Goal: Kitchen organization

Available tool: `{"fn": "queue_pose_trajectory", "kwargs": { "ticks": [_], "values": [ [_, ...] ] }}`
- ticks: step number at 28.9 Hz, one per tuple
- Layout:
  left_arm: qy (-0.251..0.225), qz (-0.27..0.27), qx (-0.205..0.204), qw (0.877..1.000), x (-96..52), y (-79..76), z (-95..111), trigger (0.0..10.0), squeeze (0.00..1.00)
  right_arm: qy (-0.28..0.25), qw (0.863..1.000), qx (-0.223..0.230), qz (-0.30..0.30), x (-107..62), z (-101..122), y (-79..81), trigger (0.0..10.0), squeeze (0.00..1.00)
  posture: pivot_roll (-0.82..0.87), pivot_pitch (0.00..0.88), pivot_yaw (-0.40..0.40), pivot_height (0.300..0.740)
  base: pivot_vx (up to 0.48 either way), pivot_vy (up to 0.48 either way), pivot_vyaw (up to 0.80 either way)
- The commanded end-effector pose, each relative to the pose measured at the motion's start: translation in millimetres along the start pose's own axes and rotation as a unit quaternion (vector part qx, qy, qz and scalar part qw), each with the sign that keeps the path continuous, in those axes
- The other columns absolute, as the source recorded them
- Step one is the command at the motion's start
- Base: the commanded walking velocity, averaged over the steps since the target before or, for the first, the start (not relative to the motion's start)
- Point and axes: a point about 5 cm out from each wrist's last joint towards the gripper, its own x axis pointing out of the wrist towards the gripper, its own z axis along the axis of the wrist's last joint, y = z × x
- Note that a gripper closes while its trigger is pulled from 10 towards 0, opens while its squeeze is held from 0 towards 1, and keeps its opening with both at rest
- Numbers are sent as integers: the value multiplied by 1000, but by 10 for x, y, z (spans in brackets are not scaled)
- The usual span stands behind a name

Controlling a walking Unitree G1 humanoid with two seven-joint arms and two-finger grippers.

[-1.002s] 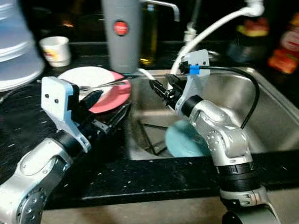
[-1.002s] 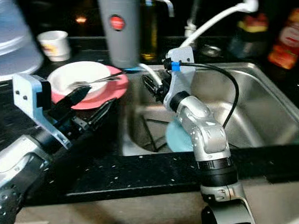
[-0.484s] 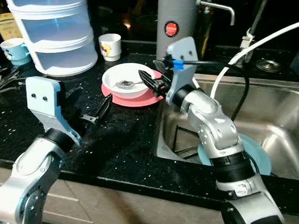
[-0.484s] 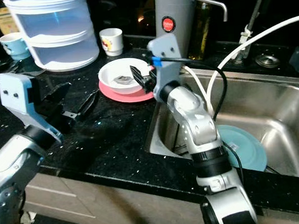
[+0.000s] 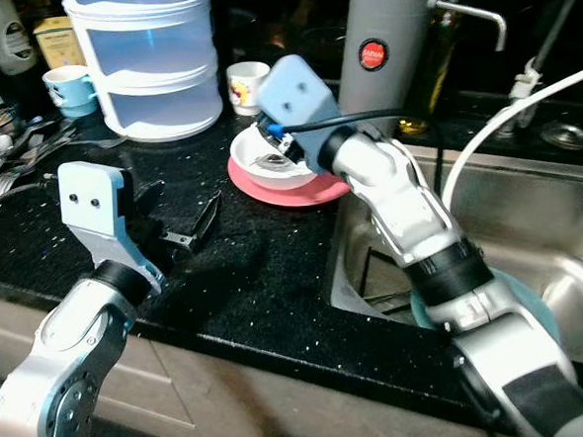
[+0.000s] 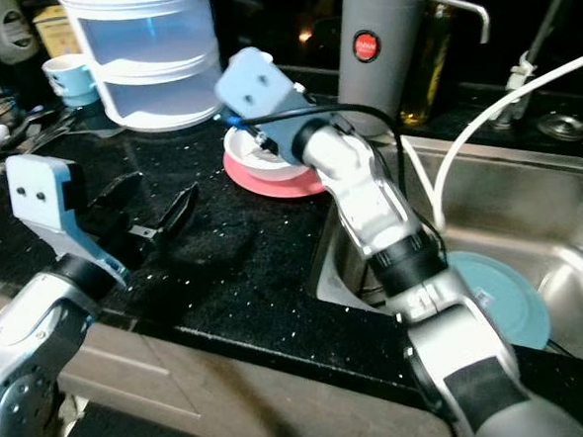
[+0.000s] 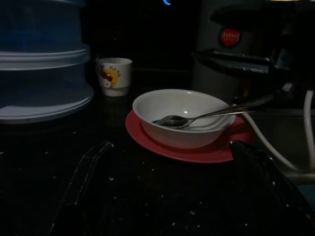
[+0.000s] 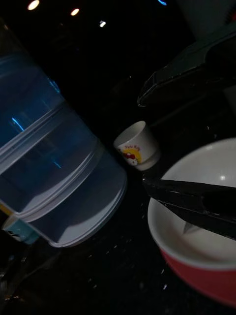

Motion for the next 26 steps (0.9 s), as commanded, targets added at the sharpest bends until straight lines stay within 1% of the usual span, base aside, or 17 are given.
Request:
{"fn": "queue_pose_trajectory", "kwargs": {
  "ticks": [1,2,4,6,7,9,10,11,13,15,17,20,21,22,24,25,26],
  "values": [
    [1,-6,0,1000,-13,-47,4,10000,0,-6,999,-36,19,55,55,-39,10000,0,108,0,-67,740,0,0,0],
    [2,-7,-1,1000,-23,-55,-2,10000,0,-7,998,-50,25,80,81,-84,10000,0,108,0,-68,740,0,0,0],
    [7,-7,-3,1000,-50,-72,-13,10000,0,4,995,-78,65,96,91,-172,10000,0,109,0,-70,740,0,0,0],
    [8,-7,-3,1000,-60,-76,-7,10000,0,9,992,-75,103,56,54,-204,10000,0,110,0,-73,740,0,0,0],
    [8,-7,-3,1000,-60,-76,-7,10000,0,9,992,-75,103,56,54,-204,10000,0,110,0,-73,740,0,0,0],
    [7,-8,-2,1000,-68,-65,14,10000,0,25,984,-71,159,-33,-52,-254,10000,0,106,13,-75,740,0,0,0],
    [7,-8,-2,1000,-68,-65,14,10000,0,25,984,-71,159,-33,-52,-254,10000,0,106,13,-75,740,0,0,0],
    [7,-8,-1,1000,-72,-62,24,10000,0,32,981,-72,176,-68,-97,-276,10000,0,106,13,-75,740,0,0,0],
    [9,-7,1,1000,-98,-32,39,10000,0,72,972,-87,207,-195,-266,-386,10000,0,102,31,-79,740,0,0,0],
    [16,-4,7,1000,-123,-2,35,10000,0,98,963,-95,231,-300,-376,-473,10000,0,100,33,-78,740,0,0,0],
    [19,-3,7,1000,-153,4,40,10000,0,104,960,-86,247,-393,-404,-574,10000,0,100,41,-74,740,0,0,0],
    [23,-3,6,1000,-169,0,28,10000,0,94,963,-50,248,-462,-395,-663,10000,0,106,43,-74,740,0,0,0],
    [26,-3,6,1000,-173,-1,20,10000,0,91,962,-39,253,-488,-400,-678,10000,0,106,43,-74,740,0,0,0],
    [26,-3,6,1000,-173,-1,20,10000,0,91,962,-39,253,-488,-400,-678,10000,0,106,43,-74,740,0,0,0],
    [30,-3,6,1000,-183,-3,9,10000,0,91,958,-17,270,-562,-433,-676,10000,0,106,43,-71,740,0,0,0],
    [31,-4,5,1000,-182,-7,10,10000,0,97,956,-15,275,-609,-474,-661,10000,0,106,43,-71,740,0,0,0],
    [31,-4,5,1000,-182,-7,10,10000,0,97,956,-15,275,-609,-474,-661,10000,0,106,43,-71,740,0,0,0]
  ]
}}
